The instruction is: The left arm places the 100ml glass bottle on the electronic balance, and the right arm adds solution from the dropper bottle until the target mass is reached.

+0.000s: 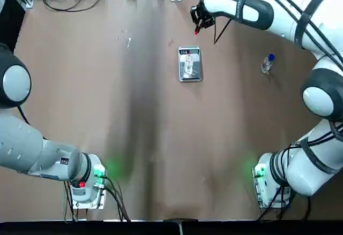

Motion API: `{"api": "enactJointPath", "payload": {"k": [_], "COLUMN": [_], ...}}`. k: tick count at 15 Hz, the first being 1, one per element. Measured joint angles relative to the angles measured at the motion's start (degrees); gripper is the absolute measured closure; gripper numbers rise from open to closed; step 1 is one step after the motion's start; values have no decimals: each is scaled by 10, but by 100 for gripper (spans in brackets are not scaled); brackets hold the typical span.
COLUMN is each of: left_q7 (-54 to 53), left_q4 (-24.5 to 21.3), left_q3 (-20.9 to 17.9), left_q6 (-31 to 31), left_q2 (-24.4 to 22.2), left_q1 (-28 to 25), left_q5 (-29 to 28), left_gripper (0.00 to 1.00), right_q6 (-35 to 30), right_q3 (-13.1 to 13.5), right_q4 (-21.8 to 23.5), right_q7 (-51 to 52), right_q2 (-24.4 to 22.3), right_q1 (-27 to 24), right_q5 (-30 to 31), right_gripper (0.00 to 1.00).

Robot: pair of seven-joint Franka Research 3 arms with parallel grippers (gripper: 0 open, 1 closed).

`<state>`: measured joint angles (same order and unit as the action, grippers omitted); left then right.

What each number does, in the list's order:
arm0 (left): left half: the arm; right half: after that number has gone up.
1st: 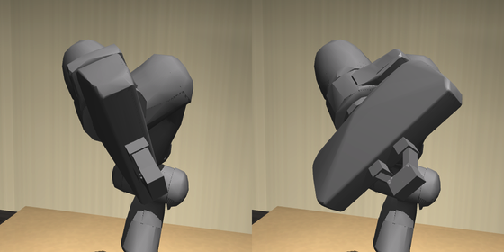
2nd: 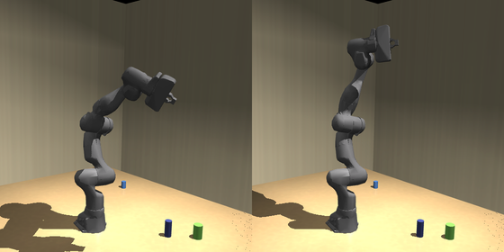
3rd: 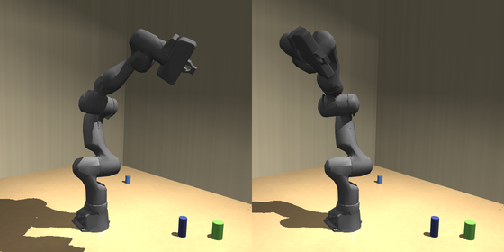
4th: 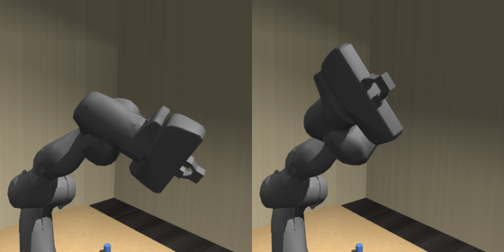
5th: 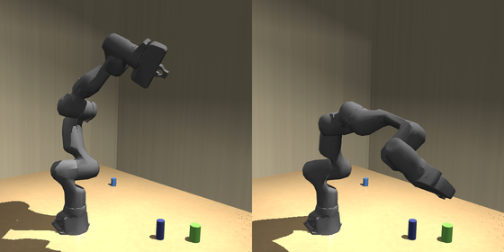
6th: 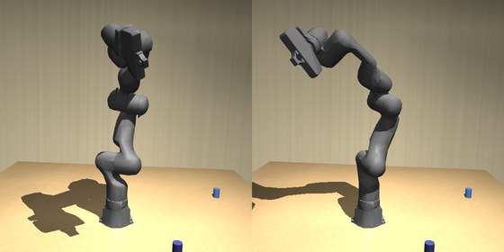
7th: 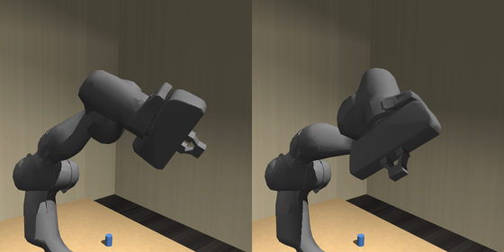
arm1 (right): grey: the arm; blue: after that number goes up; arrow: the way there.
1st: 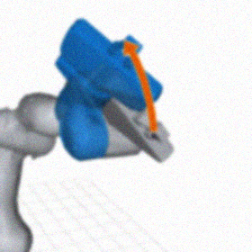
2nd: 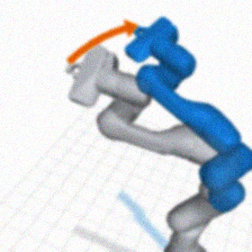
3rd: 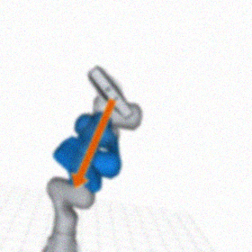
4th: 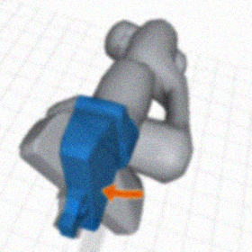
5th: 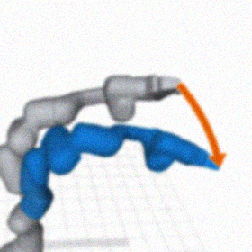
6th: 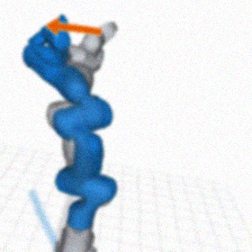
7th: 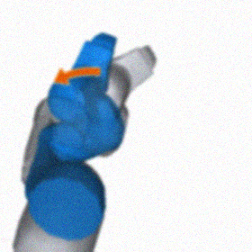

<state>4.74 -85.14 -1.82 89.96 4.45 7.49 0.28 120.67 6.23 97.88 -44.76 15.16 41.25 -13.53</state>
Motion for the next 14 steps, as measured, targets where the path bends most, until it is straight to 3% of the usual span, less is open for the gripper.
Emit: {"api": "enactJointPath", "payload": {"k": [14], "left_q7": [12], "left_q4": [0], "left_q3": [0], "left_q6": [0], "left_q2": [0], "left_q1": [2], "left_q5": [0], "left_gripper": [0], "right_q6": [-6], "right_q3": [0], "right_q4": [-2], "right_q7": [-4], "right_q2": [21], "right_q1": [17], "right_q5": [1], "right_gripper": [89]}}
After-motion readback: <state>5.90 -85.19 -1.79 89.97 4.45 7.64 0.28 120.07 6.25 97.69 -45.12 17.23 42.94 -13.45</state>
